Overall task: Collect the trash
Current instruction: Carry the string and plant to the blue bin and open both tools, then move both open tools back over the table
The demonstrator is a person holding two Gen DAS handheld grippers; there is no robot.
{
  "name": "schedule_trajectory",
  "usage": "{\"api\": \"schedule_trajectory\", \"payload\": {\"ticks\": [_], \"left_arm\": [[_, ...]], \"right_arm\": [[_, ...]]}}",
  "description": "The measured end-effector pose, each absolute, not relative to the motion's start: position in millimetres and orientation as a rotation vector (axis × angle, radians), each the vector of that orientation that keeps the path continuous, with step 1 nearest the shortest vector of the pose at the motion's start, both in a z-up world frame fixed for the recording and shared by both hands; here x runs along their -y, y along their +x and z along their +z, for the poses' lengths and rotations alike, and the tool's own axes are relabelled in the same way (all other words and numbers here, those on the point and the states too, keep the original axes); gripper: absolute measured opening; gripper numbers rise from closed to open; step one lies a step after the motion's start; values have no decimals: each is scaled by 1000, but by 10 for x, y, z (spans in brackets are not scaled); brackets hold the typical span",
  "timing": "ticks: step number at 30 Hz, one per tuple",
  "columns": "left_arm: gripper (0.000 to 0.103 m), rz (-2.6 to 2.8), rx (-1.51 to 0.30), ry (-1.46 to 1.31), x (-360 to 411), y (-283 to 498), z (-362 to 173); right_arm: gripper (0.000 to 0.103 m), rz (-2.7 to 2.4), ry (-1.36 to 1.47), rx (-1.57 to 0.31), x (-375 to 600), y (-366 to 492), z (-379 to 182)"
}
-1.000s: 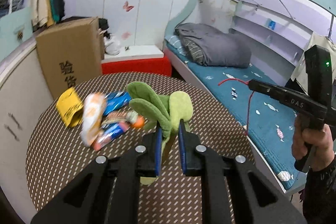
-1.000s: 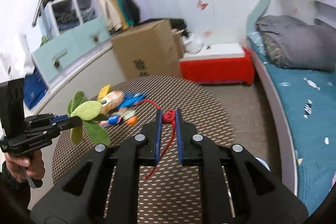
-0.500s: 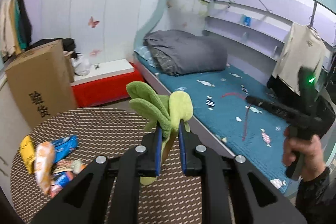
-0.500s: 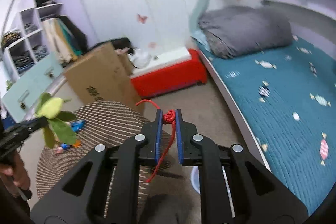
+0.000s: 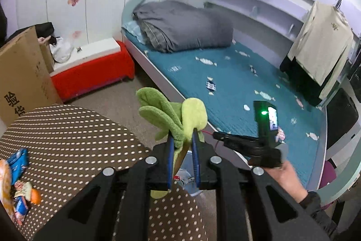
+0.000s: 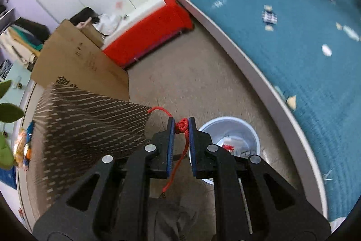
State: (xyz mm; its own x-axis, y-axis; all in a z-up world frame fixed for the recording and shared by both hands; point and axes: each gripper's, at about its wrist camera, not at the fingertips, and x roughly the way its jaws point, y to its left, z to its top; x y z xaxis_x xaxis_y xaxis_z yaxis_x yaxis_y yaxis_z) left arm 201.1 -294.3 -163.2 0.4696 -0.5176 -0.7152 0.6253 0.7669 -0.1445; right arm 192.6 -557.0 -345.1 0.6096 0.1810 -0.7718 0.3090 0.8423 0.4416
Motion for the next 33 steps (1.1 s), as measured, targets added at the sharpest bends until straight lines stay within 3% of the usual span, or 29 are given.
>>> {"api": "schedule_trajectory", "payload": {"ticks": [2, 3, 7, 17, 20, 21, 22, 23, 24, 33], "left_arm": [[13, -703, -849, 160, 3080, 2088, -1749], [13, -703, -863, 168, 3156, 2126, -1811], [13, -705, -924, 203, 3457, 2258, -2076], [14, -736, -1066, 293, 4167, 2451, -2646], [20, -736, -1117, 322, 4326, 2524, -2777], [40, -727, -1144, 320, 4367, 2574, -2835], [75, -725, -1164, 303, 4383, 2618, -2879], [88, -716, -1168, 285, 4378, 2648, -2901], [94, -700, -1166, 268, 4357, 2675, -2915], [94, -606, -1092, 240, 3910, 2499, -2632]], "right_arm": [[54, -76, 641, -968, 5657, 2021, -3698], [80, -91, 662, -973, 5707, 2042, -3774], [82, -140, 742, -948, 5890, 1919, -3900], [88, -231, 790, -775, 6275, 1318, -3457], [89, -236, 777, -744, 6316, 1196, -3306], [89, -236, 770, -735, 6321, 1157, -3248], [91, -237, 766, -729, 6314, 1134, -3213], [91, -241, 760, -721, 6317, 1098, -3165], [92, -242, 758, -717, 6307, 1089, -3137], [97, -222, 743, -710, 6050, 985, -2941]]}}
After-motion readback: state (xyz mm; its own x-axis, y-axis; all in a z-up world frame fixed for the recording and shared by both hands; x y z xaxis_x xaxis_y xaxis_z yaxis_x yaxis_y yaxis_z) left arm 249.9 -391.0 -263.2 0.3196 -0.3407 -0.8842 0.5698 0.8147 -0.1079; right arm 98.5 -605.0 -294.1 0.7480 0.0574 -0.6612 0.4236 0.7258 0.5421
